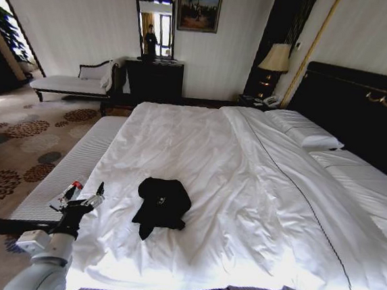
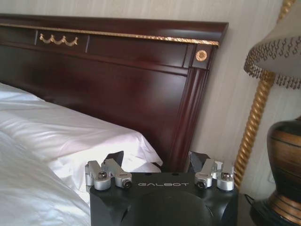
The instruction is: Fold the clothes on the bed.
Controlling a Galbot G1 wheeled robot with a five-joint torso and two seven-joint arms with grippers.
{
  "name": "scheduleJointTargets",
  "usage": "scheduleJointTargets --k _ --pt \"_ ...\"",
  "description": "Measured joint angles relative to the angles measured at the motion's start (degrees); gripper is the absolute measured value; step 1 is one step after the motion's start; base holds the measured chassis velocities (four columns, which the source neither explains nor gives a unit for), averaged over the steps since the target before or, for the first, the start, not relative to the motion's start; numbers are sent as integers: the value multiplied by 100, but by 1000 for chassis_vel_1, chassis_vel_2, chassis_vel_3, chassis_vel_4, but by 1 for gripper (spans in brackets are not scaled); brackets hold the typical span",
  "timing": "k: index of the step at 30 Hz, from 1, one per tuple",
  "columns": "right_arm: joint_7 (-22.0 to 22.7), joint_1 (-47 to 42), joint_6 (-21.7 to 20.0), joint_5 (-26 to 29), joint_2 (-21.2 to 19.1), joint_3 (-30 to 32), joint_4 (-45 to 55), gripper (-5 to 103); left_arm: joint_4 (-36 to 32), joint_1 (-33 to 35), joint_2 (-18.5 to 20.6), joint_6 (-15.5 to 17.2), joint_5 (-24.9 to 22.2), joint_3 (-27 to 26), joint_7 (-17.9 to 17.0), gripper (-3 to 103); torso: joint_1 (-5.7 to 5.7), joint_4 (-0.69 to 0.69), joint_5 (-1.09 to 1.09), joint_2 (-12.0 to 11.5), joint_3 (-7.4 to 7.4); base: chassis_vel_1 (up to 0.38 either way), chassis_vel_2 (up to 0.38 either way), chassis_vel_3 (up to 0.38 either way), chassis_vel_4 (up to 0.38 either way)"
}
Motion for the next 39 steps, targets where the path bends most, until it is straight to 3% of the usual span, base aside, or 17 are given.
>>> scheduleJointTargets --k 2,4,7,8,12,16,22,25,29,39 --pt "0 -37 0 0 43 -1 163 79 0 8 2 1 0 -1 -1 99 0 0 0 0 0 0 0 0 0" --pt "26 -156 -50 65 180 -36 693 90 2 18 12 2 3 -2 -2 99 0 1 -1 0 0 0 0 0 0" --pt "78 -296 -305 385 320 -99 1261 94 8 21 32 2 5 -4 -4 99 1 2 0 0 0 0 0 0 0" --pt "115 -394 -559 724 424 -140 1669 100 14 20 52 6 5 -7 -4 99 1 1 -1 0 0 0 0 0 0" --pt "233 -662 -1130 1573 732 -343 3022 100 38 -34 121 21 -59 -27 -30 99 1 0 -3 0 0 0 0 0 0" --pt "296 -964 -1391 2022 1031 -678 4139 100 93 -42 129 54 -121 -37 -45 99 2 2 -2 0 0 0 0 0 0" --pt "328 -1100 -1447 1770 1459 -1240 5171 100 224 30 115 57 -104 -50 -44 99 1 0 -2 0 0 0 0 0 0" --pt "403 -1103 -1281 967 1828 -1995 5879 100 315 58 124 33 -105 -91 -24 99 1 1 -2 0 0 0 0 0 0" --pt "491 -1100 -1361 565 2063 -2392 6058 100 317 43 109 27 -80 -53 -22 99 2 1 -1 0 0 0 0 0 0" --pt "405 -1304 -1146 79 2251 -2594 6017 100 328 4 86 37 5 44 -28 99 2 0 0 0 0 0 0 0 0"
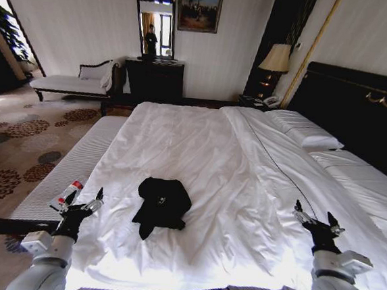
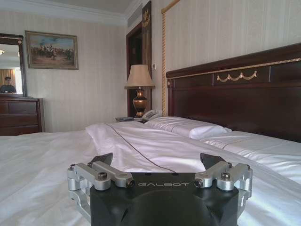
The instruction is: Fold the clothes on the bed.
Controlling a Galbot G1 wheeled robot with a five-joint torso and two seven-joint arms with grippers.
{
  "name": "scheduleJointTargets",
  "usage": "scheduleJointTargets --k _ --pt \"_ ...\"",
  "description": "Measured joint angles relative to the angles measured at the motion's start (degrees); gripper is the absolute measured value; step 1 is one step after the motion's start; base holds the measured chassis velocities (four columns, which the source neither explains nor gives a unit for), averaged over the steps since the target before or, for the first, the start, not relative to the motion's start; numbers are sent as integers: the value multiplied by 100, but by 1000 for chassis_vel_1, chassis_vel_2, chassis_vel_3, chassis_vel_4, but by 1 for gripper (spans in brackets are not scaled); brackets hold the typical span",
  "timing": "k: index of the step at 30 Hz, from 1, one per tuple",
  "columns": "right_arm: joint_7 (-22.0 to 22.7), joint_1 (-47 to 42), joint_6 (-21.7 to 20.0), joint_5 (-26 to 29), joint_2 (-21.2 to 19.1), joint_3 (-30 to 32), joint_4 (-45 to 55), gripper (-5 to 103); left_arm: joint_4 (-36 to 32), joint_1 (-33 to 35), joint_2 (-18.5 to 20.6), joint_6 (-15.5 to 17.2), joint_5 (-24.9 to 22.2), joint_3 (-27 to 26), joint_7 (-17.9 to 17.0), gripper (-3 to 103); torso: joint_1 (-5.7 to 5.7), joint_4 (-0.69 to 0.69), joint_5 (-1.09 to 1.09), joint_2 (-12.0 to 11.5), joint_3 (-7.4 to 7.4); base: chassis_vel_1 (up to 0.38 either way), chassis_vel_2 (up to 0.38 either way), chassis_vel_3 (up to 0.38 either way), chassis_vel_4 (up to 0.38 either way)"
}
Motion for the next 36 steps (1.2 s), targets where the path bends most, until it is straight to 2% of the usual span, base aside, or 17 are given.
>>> scheduleJointTargets --k 3,14,23,28,29,30,32,33,35,36 --pt "-52 -50 182 -15 61 -50 18 100 -22 -3 -24 0 21 37 -3 99 0 0 0 0 0 0 0 0 0" --pt "-124 -92 235 -223 157 -175 34 100 -98 55 -81 2 53 36 -10 99 0 1 1 0 0 0 0 0 0" --pt "-258 -229 42 -109 43 -318 265 100 46 16 29 77 47 112 16 99 0 0 1 -1 0 0 0 0 0" --pt "-327 -138 -610 565 -524 -753 593 100 322 -13 124 207 -134 141 -29 99 -1 0 0 0 0 0 0 0 0" --pt "-327 -138 -610 565 -524 -753 593 100 322 -13 124 207 -134 141 -29 99 -1 0 0 0 0 0 0 0 0" --pt "-331 -35 -791 815 -773 -872 620 100 392 1 139 231 -168 143 -38 96 -1 -1 1 0 0 0 0 0 0" --pt "-331 214 -1115 1363 -1302 -1106 629 100 510 20 167 248 -181 145 -40 99 0 2 1 0 0 0 0 0 0" --pt "-331 214 -1115 1363 -1302 -1106 629 100 510 20 167 248 -181 145 -40 99 0 2 1 0 0 0 0 0 0" --pt "-347 565 -1420 2006 -1909 -1425 521 100 606 31 180 255 -177 145 -40 100 0 1 0 0 1 0 0 0 0" --pt "-347 565 -1420 2006 -1909 -1425 521 100 606 31 180 255 -177 145 -40 100 0 1 0 0 1 0 0 0 0"
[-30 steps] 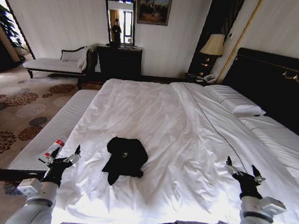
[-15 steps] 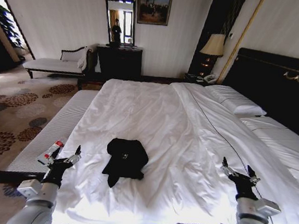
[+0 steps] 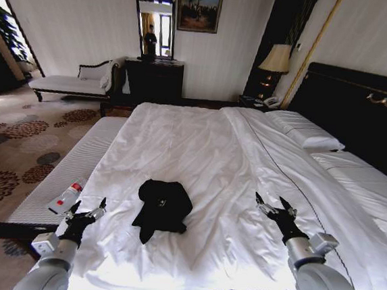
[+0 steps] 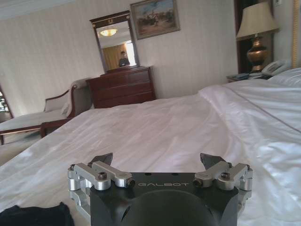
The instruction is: Fold the clothes on the bed.
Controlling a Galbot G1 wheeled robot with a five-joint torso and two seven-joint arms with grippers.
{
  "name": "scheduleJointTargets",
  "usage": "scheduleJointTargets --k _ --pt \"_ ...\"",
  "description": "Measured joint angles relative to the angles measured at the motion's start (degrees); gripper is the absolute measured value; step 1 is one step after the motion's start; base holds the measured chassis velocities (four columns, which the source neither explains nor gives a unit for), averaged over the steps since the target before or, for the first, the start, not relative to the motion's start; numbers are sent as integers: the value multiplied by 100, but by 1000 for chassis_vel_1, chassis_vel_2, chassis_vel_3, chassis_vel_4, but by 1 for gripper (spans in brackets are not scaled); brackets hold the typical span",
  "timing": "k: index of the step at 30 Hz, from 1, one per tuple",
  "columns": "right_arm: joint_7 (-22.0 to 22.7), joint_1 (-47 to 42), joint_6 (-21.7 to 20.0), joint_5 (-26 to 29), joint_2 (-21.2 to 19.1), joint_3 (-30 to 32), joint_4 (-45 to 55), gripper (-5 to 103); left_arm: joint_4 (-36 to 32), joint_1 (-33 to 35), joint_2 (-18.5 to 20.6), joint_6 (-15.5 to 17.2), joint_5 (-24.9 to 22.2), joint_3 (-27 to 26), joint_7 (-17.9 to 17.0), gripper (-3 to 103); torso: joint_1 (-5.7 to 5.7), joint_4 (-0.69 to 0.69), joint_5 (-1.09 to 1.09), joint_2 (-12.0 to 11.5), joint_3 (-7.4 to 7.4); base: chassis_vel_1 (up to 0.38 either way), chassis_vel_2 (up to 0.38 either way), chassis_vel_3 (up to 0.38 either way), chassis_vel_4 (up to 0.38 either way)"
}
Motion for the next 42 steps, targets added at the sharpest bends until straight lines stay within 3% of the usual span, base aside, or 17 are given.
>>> scheduleJointTargets --k 3,7,11,17,21,23,42 --pt "-56 474 -205 473 -444 -436 -261 100 29 26 -45 9 46 11 1 100 0 -1 1 0 0 0 0 0 0" --pt "-105 1077 -380 544 -669 -1136 -610 100 67 43 -159 9 148 112 1 100 0 -1 1 0 0 0 0 0 0" --pt "-163 1574 -465 523 -689 -1800 -966 100 83 19 -166 8 176 271 -4 96 0 -1 2 0 0 0 0 0 0" --pt "-249 2794 -450 293 -658 -3003 -1964 100 81 -130 -27 13 243 595 -108 100 0 -1 0 0 0 0 0 0 0" --pt "-277 3261 -427 218 -611 -3432 -2320 100 83 -153 21 15 271 673 -125 100 1 -1 1 0 0 0 0 0 0" --pt "-303 3961 -313 68 -488 -4180 -2990 100 182 -157 4 14 305 726 -122 100 0 -1 -1 0 0 0 0 0 0" --pt "-334 4826 -230 -388 86 -5235 -4005 100 143 -174 151 53 249 591 -209 100 -1 -2 0 0 0 0 0 0 0"
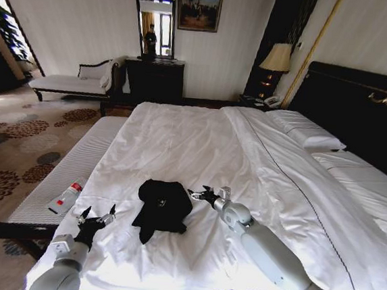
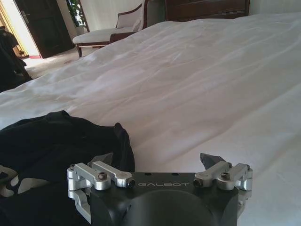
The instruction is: Fold the clothes on the bed.
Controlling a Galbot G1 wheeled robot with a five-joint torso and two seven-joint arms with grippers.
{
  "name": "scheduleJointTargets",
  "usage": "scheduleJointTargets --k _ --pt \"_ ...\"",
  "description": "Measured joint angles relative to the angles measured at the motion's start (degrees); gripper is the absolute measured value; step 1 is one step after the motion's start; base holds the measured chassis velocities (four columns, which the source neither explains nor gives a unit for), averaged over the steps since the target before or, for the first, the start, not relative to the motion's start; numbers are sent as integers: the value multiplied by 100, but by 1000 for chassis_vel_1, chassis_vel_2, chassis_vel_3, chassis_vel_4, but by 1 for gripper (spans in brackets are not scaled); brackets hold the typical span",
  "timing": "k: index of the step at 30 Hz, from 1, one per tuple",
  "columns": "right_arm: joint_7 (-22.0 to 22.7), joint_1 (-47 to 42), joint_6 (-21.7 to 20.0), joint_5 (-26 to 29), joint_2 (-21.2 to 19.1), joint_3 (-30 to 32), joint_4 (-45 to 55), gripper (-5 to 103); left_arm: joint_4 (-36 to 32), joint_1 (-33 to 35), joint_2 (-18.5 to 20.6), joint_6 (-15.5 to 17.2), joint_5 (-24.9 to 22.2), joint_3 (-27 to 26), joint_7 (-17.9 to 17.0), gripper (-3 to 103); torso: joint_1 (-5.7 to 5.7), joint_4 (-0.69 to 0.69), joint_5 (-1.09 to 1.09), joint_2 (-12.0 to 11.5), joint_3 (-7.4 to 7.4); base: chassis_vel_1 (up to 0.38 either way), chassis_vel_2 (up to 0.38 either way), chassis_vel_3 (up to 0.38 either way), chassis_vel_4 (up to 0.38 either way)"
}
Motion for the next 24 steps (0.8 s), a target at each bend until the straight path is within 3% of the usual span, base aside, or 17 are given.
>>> scheduleJointTargets --k 4,17,20,22,24 --pt "-17 127 94 -104 115 -140 -195 102 -6 41 -22 3 0 -26 -1 100 0 1 0 0 0 0 0 0 0" --pt "-2 315 156 -163 470 -388 -559 95 80 -76 6 4 -14 -50 -73 100 0 0 0 0 0 0 0 0 0" --pt "5 347 146 -157 472 -445 -594 91 82 -76 1 5 -14 -52 -73 100 0 1 1 0 -1 0 0 0 0" --pt "8 358 146 -139 475 -488 -643 81 108 -96 16 5 -10 -52 -99 100 0 1 0 0 0 0 0 0 0" --pt "11 358 148 -142 476 -499 -654 81 113 -103 33 5 -6 -52 -110 100 0 1 1 0 0 0 0 0 0"
